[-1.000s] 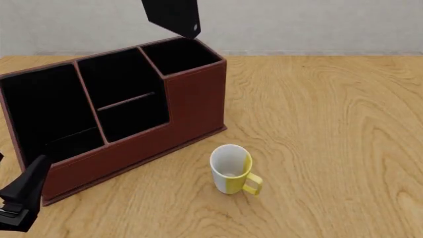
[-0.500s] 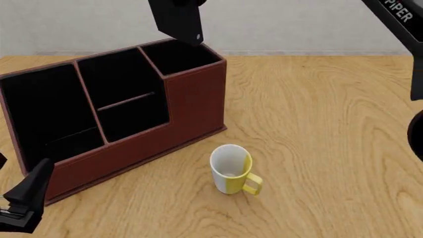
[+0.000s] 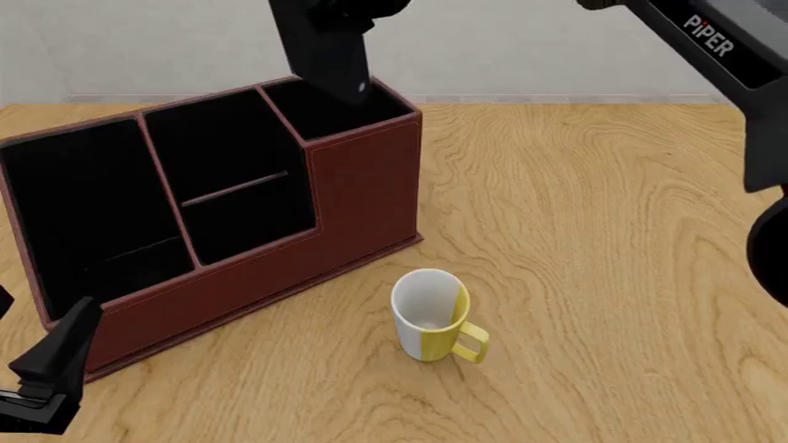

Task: Pick up the book and place it in the right compartment of the caddy.

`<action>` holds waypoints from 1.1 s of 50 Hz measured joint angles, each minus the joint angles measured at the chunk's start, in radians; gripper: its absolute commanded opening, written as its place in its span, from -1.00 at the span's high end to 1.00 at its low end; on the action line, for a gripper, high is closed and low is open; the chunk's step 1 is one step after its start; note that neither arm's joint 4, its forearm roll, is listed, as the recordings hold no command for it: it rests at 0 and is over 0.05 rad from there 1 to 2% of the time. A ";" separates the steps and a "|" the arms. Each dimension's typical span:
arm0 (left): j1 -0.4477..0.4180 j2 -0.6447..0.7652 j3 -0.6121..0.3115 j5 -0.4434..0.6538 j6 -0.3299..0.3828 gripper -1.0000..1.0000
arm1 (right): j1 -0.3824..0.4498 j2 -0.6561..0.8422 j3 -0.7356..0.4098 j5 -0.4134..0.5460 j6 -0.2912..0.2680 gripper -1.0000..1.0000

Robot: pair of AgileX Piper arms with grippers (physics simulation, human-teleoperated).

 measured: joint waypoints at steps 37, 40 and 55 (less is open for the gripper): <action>0.010 0.002 0.002 0.004 -0.003 -1.00 | 0.007 0.016 0.110 -0.105 0.037 1.00; 0.011 0.003 -0.002 0.008 -0.003 -1.00 | 0.007 0.017 0.120 -0.114 0.040 1.00; 0.014 0.006 -0.011 0.016 -0.003 -1.00 | 0.002 0.031 0.150 -0.149 0.049 1.00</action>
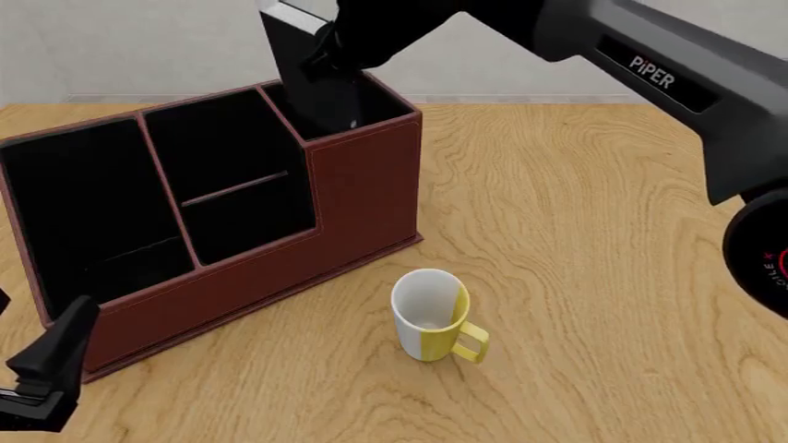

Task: Pick up the book and place it in the right compartment of the caddy.

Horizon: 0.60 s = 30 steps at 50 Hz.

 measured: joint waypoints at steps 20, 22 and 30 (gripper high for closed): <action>0.004 0.008 0.012 -0.015 0.000 -1.00 | -0.012 0.028 0.024 -0.036 0.007 1.00; 0.005 0.009 0.012 -0.016 0.000 -1.00 | -0.013 0.030 0.027 -0.040 0.008 1.00; 0.006 0.013 0.013 -0.021 0.001 -1.00 | -0.013 0.037 0.045 -0.062 0.017 1.00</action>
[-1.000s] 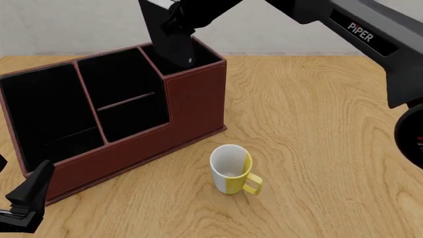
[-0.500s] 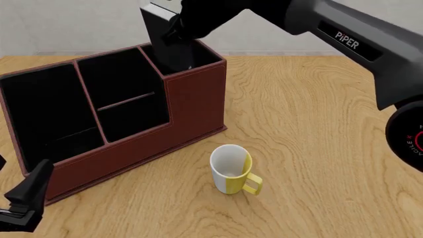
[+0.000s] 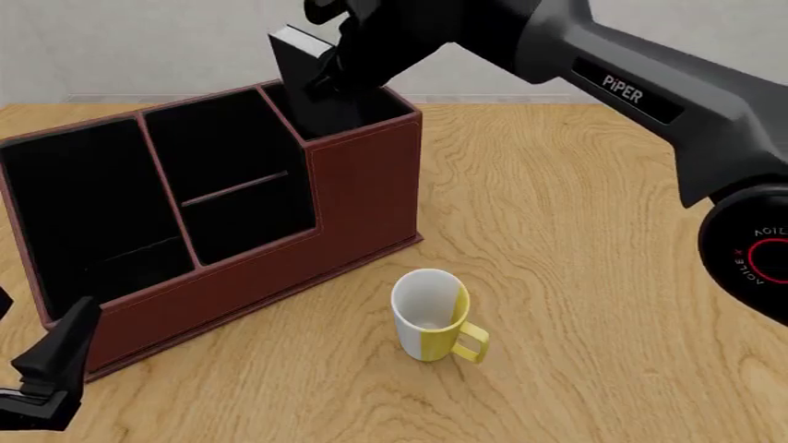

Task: Pick up the book and place it in the right compartment of the caddy.

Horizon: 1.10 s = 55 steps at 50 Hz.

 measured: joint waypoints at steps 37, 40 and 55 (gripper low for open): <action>0.004 0.025 0.001 -0.022 0.008 -1.00 | 0.004 0.023 0.082 -0.084 0.035 1.00; 0.005 0.023 0.001 -0.020 0.008 -1.00 | 0.004 0.023 0.083 -0.085 0.035 1.00; 0.004 0.021 -0.001 -0.014 0.009 -1.00 | -0.001 0.023 0.057 -0.079 0.041 -1.00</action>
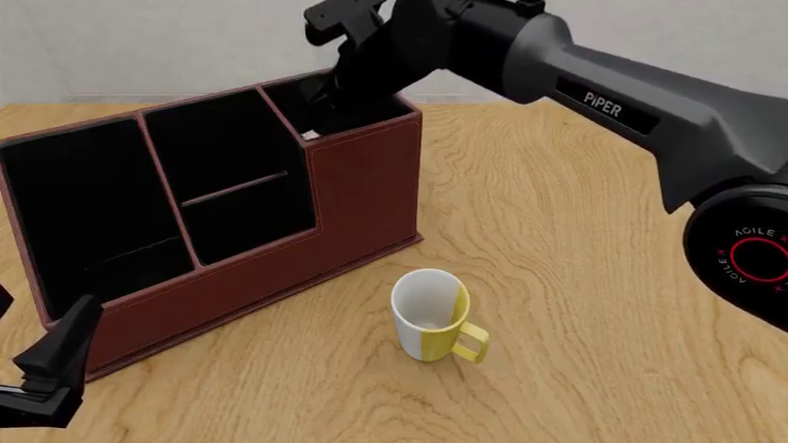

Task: Pick up the book and place it in the right compartment of the caddy.

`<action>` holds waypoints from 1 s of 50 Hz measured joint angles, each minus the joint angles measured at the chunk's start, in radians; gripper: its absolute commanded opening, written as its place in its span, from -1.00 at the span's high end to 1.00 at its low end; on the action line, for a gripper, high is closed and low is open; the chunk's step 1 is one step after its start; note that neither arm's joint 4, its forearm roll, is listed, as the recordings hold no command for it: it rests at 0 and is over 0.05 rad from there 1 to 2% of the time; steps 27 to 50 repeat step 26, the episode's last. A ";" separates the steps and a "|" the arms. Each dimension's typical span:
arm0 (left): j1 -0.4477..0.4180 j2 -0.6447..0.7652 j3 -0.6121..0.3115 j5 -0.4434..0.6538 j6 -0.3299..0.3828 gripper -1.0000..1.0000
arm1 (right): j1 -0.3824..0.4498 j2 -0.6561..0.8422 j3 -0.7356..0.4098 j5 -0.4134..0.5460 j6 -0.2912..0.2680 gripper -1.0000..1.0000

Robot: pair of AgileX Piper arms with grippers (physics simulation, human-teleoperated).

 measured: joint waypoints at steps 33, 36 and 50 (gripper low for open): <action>0.001 0.008 -0.007 -0.001 -0.002 -1.00 | -0.002 -0.001 -0.037 0.021 0.002 -1.00; 0.001 0.008 -0.007 -0.001 -0.002 -1.00 | -0.002 -0.001 -0.037 0.021 0.002 -1.00; 0.001 0.008 -0.007 -0.001 -0.002 -1.00 | -0.002 -0.001 -0.037 0.021 0.002 -1.00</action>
